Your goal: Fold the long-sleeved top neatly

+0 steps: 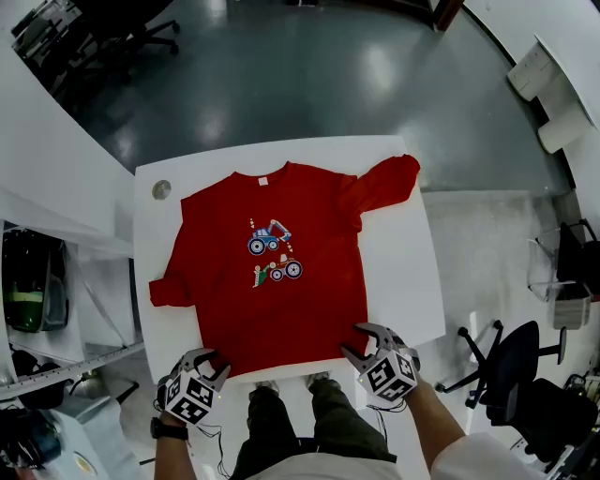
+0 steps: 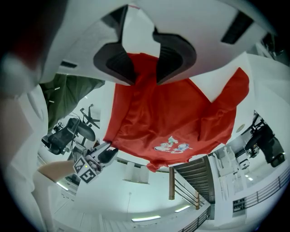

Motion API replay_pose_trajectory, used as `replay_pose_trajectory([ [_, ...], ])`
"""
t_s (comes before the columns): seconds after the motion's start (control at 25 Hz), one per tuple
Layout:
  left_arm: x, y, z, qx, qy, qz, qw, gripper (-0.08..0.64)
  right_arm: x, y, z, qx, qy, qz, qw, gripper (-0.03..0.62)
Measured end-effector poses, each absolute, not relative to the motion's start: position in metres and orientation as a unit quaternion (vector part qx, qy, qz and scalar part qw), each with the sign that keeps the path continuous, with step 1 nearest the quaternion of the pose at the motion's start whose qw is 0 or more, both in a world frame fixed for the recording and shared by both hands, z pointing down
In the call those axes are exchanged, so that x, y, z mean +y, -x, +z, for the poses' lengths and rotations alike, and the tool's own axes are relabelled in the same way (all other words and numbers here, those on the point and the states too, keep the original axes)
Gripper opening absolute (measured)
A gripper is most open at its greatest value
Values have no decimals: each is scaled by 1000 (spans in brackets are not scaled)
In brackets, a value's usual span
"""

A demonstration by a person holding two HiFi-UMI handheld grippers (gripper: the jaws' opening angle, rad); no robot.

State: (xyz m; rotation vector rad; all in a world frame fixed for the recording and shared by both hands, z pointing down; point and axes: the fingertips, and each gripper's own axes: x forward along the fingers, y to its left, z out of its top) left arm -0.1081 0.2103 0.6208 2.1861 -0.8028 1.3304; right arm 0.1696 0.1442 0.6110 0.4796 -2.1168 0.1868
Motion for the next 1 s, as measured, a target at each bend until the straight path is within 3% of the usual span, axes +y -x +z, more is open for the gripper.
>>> replay_pose_trajectory([
  [1.0, 134, 164, 552, -316, -827, 439, 151, 156, 86, -113, 506, -847, -323, 27, 420, 207],
])
